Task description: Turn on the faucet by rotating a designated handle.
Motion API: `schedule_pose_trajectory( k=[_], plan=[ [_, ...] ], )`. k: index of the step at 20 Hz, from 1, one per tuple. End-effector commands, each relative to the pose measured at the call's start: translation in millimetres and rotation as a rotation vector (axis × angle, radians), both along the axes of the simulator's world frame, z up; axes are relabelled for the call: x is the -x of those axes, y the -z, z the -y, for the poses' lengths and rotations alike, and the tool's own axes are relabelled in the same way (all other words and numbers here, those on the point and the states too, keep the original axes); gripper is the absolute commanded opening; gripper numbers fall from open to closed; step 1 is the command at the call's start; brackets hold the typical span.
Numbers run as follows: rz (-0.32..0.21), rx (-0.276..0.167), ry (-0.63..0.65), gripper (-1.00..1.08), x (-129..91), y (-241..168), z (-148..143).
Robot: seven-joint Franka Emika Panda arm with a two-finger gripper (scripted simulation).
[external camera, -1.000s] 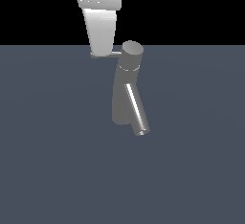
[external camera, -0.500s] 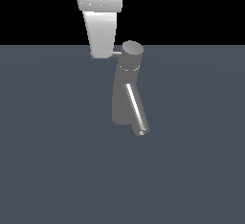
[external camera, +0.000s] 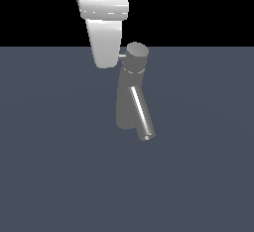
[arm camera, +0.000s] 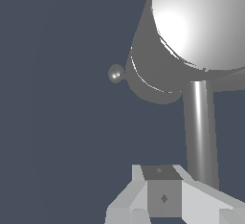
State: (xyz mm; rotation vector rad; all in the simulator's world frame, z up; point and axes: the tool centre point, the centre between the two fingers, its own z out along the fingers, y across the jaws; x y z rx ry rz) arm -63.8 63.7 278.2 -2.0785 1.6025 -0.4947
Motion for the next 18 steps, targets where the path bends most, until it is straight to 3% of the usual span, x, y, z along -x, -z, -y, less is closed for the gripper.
schedule_pose_trajectory(
  k=[1, 18],
  plan=[
    [-0.005, 0.001, 0.001, -1.00, 7, 5, 1],
    [-0.005, 0.001, 0.001, -1.00, 33, 23, 5]
  ],
)
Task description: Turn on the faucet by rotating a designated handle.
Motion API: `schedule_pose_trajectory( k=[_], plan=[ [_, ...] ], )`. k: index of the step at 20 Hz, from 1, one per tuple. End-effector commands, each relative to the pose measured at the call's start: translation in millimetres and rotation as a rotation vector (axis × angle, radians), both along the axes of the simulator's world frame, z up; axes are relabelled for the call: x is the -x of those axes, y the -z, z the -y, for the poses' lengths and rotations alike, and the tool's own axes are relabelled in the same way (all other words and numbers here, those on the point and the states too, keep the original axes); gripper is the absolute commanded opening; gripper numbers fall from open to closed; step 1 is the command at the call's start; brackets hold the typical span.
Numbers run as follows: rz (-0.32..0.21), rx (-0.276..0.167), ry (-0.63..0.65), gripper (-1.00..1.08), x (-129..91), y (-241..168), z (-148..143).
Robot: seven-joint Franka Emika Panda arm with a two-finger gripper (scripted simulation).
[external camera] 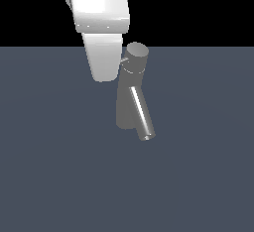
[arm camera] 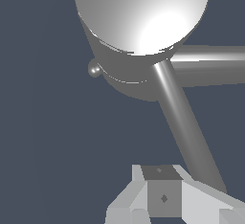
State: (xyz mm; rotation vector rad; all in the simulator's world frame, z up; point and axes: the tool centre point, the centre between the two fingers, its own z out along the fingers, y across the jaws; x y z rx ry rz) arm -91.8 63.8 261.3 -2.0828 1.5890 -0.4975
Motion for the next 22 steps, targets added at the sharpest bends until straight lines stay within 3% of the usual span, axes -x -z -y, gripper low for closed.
schedule_pose_trajectory(
  k=[1, 22],
  plan=[
    [-0.011, 0.000, 0.010, -1.00, 7, 7, 6],
    [-0.004, 0.000, 0.003, -1.00, 17, 16, 22]
  ],
)
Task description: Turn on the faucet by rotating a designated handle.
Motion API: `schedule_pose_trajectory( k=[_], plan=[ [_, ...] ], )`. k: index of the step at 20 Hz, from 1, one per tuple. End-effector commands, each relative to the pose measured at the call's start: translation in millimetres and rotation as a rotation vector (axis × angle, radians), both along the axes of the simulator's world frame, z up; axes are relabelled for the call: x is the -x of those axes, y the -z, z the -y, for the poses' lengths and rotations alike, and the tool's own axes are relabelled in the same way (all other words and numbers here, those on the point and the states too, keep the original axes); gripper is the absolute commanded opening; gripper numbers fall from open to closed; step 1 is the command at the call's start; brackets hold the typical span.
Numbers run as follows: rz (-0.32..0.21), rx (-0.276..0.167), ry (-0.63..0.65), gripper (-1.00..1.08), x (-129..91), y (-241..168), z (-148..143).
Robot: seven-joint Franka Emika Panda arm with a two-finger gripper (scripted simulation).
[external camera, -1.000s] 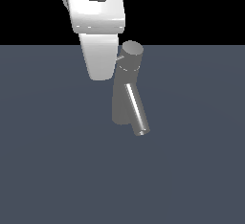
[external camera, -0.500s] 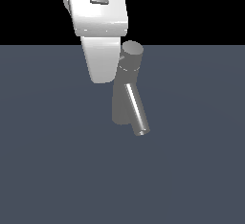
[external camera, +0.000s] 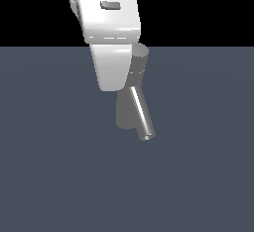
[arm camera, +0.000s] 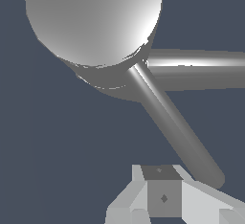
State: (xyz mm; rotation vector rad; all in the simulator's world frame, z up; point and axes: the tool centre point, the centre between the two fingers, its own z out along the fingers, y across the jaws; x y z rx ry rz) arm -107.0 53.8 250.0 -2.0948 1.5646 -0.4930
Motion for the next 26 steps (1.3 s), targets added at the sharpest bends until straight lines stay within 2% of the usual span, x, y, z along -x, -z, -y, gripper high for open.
schedule_pose_trajectory(
  k=[1, 26],
  plan=[
    [-0.007, 0.000, 0.023, -1.00, 3, 5, 13],
    [-0.011, 0.001, 0.028, -1.00, 20, 22, 41]
  ],
)
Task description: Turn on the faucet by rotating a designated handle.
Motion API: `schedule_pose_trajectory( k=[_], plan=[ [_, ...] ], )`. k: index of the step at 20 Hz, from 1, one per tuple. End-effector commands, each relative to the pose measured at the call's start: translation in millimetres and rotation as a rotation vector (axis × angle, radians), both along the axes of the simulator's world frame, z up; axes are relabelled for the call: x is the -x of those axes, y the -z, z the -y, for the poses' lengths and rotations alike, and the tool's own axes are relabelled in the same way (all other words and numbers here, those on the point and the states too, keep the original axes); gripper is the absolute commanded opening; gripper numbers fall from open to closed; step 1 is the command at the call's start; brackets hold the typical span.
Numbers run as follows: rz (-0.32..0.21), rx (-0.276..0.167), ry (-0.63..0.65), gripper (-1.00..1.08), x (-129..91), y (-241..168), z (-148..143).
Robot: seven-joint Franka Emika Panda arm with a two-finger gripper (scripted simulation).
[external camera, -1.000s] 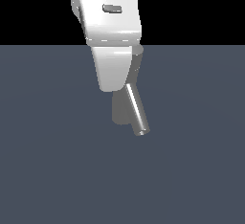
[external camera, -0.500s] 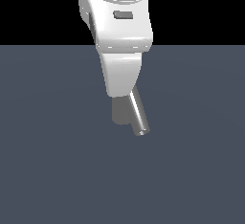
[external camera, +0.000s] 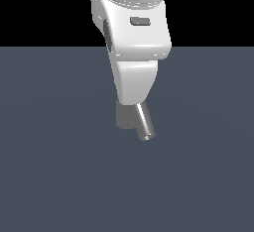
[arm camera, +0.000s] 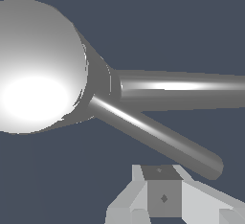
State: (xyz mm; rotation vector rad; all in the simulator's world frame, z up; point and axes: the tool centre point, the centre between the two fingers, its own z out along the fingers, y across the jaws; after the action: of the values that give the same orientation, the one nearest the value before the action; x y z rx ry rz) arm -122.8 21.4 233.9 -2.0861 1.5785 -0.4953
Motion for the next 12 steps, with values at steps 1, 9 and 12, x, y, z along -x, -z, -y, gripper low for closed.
schedule_pose_trajectory(
  k=[1, 9, 12],
  plan=[
    [-0.011, 0.002, 0.016, -1.00, 4.8, 6.3, 9.8],
    [-0.012, 0.002, 0.018, -1.00, 10.2, 11.5, 18.6],
    [-0.002, 0.000, 0.005, -1.00, 5.9, 6.9, 15.8]
  ],
)
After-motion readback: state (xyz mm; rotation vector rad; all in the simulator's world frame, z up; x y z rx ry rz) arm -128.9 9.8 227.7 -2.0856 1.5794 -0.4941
